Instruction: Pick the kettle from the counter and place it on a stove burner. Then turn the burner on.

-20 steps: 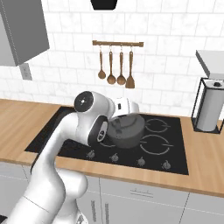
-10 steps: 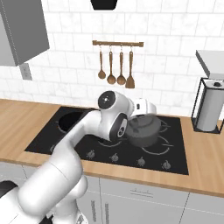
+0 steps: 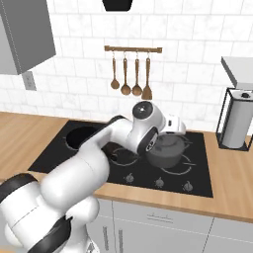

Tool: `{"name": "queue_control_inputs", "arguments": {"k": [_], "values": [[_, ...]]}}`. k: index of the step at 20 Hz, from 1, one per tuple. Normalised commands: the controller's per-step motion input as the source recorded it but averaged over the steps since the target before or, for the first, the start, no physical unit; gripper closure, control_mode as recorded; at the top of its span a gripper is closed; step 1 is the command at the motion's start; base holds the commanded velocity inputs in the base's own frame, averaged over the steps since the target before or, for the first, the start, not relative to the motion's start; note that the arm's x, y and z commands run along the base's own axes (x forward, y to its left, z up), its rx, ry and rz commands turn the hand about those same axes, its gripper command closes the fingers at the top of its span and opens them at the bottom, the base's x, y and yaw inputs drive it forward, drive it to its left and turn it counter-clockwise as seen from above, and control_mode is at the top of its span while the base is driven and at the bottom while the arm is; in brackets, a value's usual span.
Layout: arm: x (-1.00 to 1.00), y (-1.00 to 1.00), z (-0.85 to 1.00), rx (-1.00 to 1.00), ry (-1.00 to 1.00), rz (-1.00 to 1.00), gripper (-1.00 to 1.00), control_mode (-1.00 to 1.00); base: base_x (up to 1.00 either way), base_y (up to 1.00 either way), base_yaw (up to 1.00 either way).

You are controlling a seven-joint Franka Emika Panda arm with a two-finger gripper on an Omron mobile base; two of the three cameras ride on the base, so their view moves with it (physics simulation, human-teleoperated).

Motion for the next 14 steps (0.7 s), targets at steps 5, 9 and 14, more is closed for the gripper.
{"name": "queue_control_inputs", "arguments": {"k": [5,9,14], "values": [[0.27,-0.23,-0.23,0.1,0.0,0.0,1.0,-1.0,0.0,0.0,0.0],[0.27,-0.14,-0.2,0.02,0.0,0.0,1.0,-1.0,0.0,0.0,0.0],[0.34,-0.14,-0.21,0.0,0.0,0.0,1.0,-1.0,0.0,0.0,0.0]]}}
